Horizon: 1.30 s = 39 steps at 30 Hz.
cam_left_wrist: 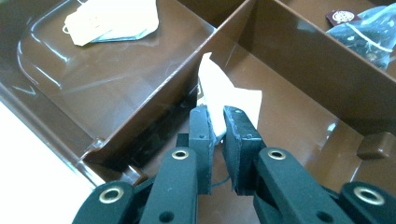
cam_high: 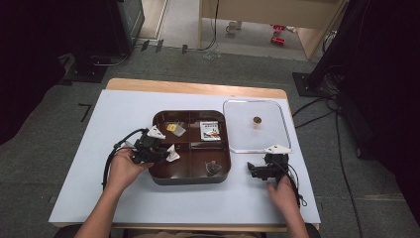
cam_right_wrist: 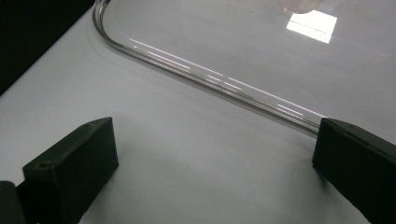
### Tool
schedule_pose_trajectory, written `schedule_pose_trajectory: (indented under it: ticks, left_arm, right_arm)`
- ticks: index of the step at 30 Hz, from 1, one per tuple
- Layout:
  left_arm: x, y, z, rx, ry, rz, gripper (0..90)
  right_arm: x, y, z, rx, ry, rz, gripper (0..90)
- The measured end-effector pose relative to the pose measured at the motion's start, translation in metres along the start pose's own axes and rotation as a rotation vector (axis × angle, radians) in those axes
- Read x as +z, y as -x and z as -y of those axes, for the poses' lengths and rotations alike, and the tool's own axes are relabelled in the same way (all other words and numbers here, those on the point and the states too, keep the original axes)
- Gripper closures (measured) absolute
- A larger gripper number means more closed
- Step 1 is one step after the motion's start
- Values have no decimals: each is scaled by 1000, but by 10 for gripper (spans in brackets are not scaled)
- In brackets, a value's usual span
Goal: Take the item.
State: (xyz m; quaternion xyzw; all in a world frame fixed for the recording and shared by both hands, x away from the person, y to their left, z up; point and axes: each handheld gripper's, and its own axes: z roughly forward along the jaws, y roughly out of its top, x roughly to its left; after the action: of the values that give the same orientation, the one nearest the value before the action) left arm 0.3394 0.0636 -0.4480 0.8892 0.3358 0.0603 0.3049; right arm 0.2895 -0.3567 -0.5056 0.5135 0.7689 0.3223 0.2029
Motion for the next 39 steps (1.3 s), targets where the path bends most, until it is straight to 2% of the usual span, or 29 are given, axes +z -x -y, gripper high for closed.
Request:
schedule_pose_trajectory:
  ticks: [20,39]
  left_arm:
    - [-11,-2,2,-7,36,0,822]
    - [-31,-7,6,-26,90,-3,822]
  right_arm:
    - [0,0,0,0,0,1,0]
    - [0,0,0,0,-1,0,0]
